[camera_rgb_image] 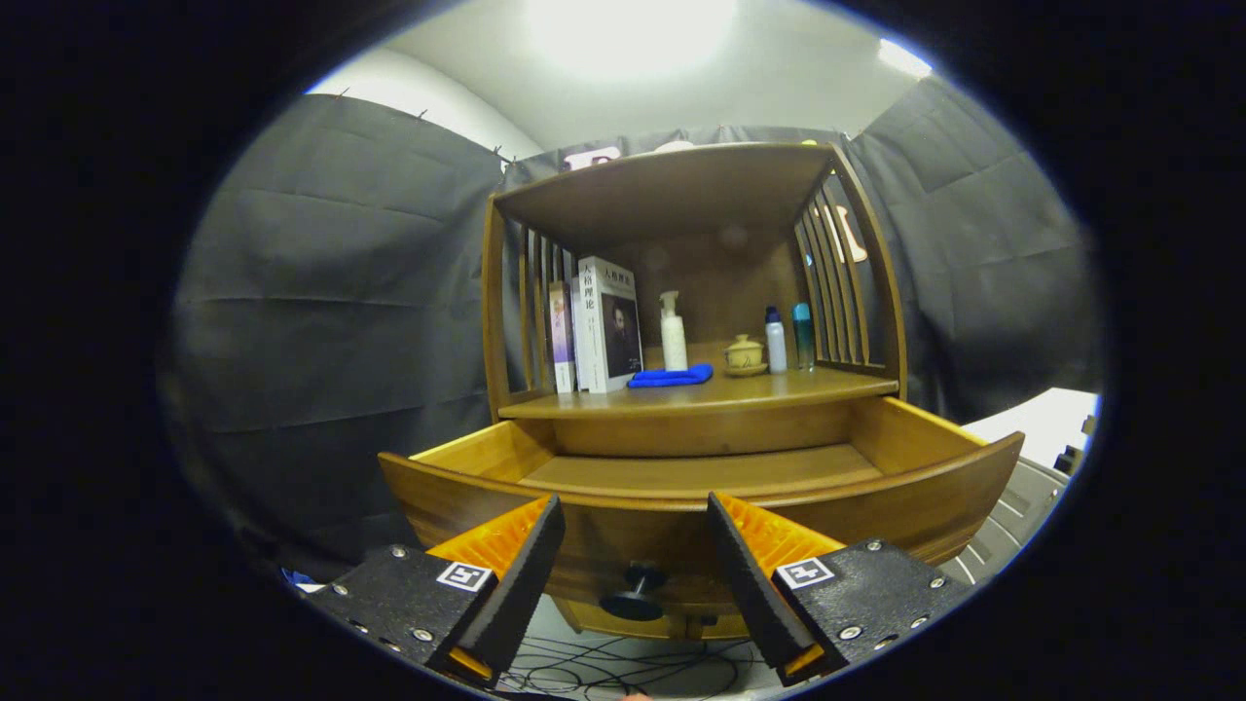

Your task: Pull open the drawer, take out the items inside it, and place them on the countertop above the cabinet.

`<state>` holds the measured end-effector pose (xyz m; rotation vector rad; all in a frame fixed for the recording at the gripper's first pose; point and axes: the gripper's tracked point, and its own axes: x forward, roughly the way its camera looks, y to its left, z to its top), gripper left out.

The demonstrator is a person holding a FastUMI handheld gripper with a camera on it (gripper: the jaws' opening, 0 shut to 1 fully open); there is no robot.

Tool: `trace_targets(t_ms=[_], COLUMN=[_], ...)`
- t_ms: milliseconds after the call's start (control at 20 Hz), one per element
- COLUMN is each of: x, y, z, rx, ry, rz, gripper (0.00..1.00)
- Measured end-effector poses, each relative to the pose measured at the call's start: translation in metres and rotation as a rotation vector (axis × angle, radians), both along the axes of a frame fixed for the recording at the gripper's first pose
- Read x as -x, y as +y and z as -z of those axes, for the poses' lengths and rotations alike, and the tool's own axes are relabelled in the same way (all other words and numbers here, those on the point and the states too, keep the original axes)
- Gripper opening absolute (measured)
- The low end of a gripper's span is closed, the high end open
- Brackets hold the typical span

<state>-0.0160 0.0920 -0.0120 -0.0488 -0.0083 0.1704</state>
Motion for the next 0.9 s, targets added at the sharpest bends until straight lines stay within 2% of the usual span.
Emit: trace_targets(t_ms=[200,450,700,900], x=[-0.021,-0.062,-0.100,-0.122], y=[-0.013,-0.036,-0.041,-0.058], z=[-0.019,-0.023,-0.009,0.008], rx=[0.020,0.005,-0.022,0.040], ry=[0.034,0.169,0.391,0.516], rz=[0.037,0.073,0.035,0.062], gripper=[0.91,0.93,0.94,0.96])
